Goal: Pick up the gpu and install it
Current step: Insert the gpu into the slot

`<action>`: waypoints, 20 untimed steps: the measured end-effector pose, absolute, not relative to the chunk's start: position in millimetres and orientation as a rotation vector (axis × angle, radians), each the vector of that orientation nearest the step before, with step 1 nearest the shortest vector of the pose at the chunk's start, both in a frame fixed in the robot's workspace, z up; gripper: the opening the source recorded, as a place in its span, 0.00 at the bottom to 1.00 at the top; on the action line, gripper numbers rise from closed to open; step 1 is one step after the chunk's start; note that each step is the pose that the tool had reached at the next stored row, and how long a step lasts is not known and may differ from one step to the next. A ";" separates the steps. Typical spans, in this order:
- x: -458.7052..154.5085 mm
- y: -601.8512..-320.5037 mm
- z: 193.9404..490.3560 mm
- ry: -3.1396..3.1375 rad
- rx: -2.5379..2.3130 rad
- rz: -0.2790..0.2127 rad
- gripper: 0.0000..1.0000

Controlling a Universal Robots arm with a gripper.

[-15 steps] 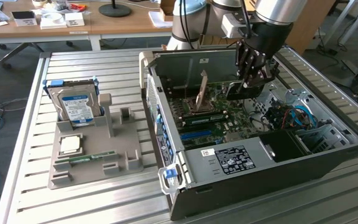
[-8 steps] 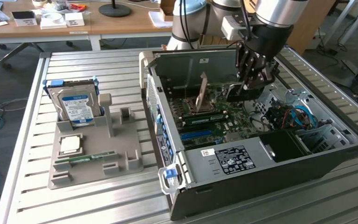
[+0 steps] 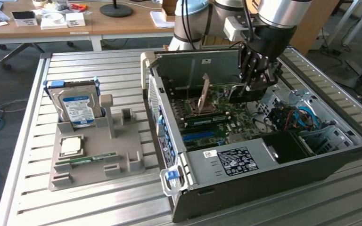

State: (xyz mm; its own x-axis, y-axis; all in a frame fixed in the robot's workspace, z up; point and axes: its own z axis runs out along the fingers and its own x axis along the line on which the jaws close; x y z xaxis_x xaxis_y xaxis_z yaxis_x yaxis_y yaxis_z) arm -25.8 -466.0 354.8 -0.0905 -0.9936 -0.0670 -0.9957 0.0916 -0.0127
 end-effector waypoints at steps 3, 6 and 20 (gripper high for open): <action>-27.8 -466.0 353.8 2.277 -2.078 0.055 0.27; -29.3 -466.1 352.1 2.277 -2.078 0.055 0.27; -32.5 -466.1 342.3 2.277 -2.078 0.055 0.27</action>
State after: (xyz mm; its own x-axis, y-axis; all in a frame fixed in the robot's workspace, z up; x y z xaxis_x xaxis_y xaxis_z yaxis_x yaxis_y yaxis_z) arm -32.5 -466.1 342.3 -0.0906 -0.9936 -0.0670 -0.9957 0.0916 -0.0128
